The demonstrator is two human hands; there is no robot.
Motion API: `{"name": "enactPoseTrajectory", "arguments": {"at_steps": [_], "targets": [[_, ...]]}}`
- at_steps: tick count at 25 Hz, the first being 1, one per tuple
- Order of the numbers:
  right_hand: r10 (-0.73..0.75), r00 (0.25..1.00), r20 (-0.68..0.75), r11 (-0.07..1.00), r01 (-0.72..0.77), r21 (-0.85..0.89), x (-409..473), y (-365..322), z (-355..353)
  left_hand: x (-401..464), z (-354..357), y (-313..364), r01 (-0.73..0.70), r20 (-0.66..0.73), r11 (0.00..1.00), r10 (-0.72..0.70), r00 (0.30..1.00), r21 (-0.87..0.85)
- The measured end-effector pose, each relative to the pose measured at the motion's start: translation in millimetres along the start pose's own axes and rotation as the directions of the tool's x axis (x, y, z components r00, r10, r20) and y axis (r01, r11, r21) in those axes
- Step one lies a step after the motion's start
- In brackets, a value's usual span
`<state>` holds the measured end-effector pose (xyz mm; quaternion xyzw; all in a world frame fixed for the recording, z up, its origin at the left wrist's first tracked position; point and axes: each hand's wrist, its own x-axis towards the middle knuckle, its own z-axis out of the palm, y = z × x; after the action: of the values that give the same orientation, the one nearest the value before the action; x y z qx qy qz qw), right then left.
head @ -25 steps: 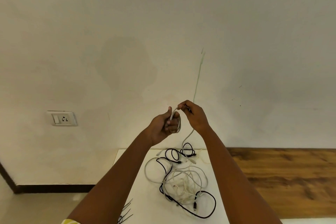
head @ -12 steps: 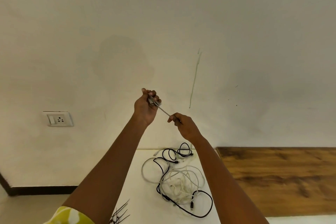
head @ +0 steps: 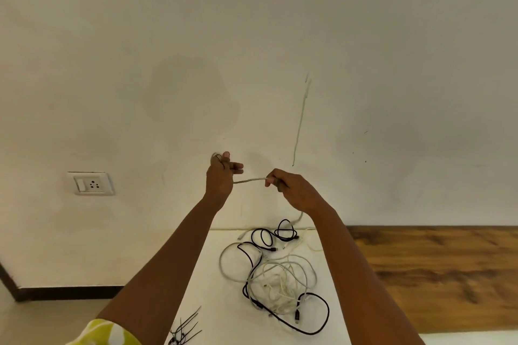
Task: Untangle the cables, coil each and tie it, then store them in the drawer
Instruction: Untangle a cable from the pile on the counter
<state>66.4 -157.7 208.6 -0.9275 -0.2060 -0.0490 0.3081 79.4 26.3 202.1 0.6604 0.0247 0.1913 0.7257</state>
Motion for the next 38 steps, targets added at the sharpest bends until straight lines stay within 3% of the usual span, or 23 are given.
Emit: {"name": "enactPoseTrajectory", "arguments": {"at_steps": [7, 10, 13, 15, 17, 21, 23, 27, 30, 34, 36, 38], "targets": [[-0.073, 0.968, -0.241, 0.974, 0.017, -0.228, 8.1, -0.6, 3.7, -39.3, 16.4, -20.1, 0.099, 0.307, 0.946, -0.197, 0.931, 0.309], [-0.028, 0.958, -0.285, 0.980, -0.029, -0.197, 9.3, 3.6, 6.0, -45.7, 18.4, -14.8, 0.311, 0.458, 0.947, -0.315, 0.831, 0.087], [0.016, 0.963, -0.270, 0.997, -0.038, -0.074, 9.4, 7.6, 11.0, -45.8, 16.6, -6.2, 0.551, 0.628, 0.818, -0.345, 0.697, -0.163], [0.044, 0.968, -0.246, 0.994, -0.018, 0.106, 8.4, 9.9, 16.3, -45.3, 17.8, -1.2, 0.609, 0.673, 0.752, -0.316, 0.669, -0.253], [0.071, 0.977, -0.204, 0.972, -0.021, 0.235, 8.9, 12.9, 22.4, -43.3, 19.2, 5.0, 0.603, 0.652, 0.705, -0.264, 0.711, -0.373], [0.108, 0.994, -0.033, 0.989, -0.103, 0.109, 7.5, 12.4, 38.0, -31.7, 22.5, 17.1, 0.514, 0.520, 0.545, -0.159, 0.839, -0.663], [0.077, 0.997, 0.026, 0.996, -0.076, -0.041, 5.8, 9.3, 43.1, -26.1, 25.3, 19.0, 0.430, 0.411, 0.562, -0.168, 0.896, -0.707], [-0.079, 0.996, -0.040, 0.936, 0.060, -0.347, 3.5, 0.6, 40.5, -16.1, 23.7, 12.7, 0.270, 0.143, 0.651, -0.242, 0.960, -0.710], [-0.161, 0.987, -0.015, 0.917, 0.144, -0.372, 3.1, -3.9, 34.7, -12.1, 18.3, 7.3, 0.216, 0.061, 0.744, -0.230, 0.971, -0.633], [-0.290, 0.957, 0.029, 0.849, 0.271, -0.454, 3.5, -8.2, 28.9, -20.9, 17.3, -1.4, 0.185, 0.107, 0.963, -0.166, 0.980, -0.198], [-0.336, 0.942, 0.008, 0.830, 0.300, -0.470, 3.7, -9.2, 25.3, -28.2, 14.8, -4.8, 0.170, 0.185, 0.985, -0.174, 0.967, 0.039], [-0.343, 0.938, -0.038, 0.874, 0.304, -0.380, 2.0, -9.1, 22.7, -34.6, 13.1, -7.8, 0.135, 0.252, 0.976, -0.175, 0.952, 0.170]]}}
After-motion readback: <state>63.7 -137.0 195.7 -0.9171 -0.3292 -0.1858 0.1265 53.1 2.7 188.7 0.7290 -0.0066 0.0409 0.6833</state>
